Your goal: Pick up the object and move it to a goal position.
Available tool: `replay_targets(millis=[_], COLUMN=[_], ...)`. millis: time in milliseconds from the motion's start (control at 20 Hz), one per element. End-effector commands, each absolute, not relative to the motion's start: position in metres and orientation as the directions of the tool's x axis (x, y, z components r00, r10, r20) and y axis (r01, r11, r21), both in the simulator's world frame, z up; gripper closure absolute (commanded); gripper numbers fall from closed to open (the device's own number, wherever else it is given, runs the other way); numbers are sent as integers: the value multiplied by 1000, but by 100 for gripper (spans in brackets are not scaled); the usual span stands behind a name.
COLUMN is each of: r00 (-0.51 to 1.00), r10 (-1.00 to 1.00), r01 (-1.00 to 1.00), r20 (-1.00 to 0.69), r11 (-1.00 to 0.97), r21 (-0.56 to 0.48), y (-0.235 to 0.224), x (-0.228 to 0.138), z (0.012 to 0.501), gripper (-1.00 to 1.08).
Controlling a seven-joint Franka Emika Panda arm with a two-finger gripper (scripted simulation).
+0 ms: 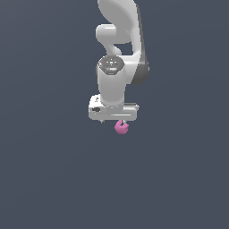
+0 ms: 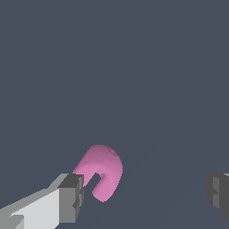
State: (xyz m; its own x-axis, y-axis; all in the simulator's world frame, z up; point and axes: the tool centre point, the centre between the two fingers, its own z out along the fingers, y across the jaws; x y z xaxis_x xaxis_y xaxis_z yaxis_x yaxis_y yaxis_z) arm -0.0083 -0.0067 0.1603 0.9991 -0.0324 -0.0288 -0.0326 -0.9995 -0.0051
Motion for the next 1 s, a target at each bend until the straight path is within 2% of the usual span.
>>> replay_targets(millis=[0,500,950], r00=[999,995,998], r10=[-32,-86,-27], r01=[-33,-88,-29], r20=[-29,-57,-51], r11=[-999,-996,-999], r21=[-5,-32,-30], y=[-7,-10,-8], x=[-8,-15,-16], z=[160,155,151], gripper=[-92,-92,-92])
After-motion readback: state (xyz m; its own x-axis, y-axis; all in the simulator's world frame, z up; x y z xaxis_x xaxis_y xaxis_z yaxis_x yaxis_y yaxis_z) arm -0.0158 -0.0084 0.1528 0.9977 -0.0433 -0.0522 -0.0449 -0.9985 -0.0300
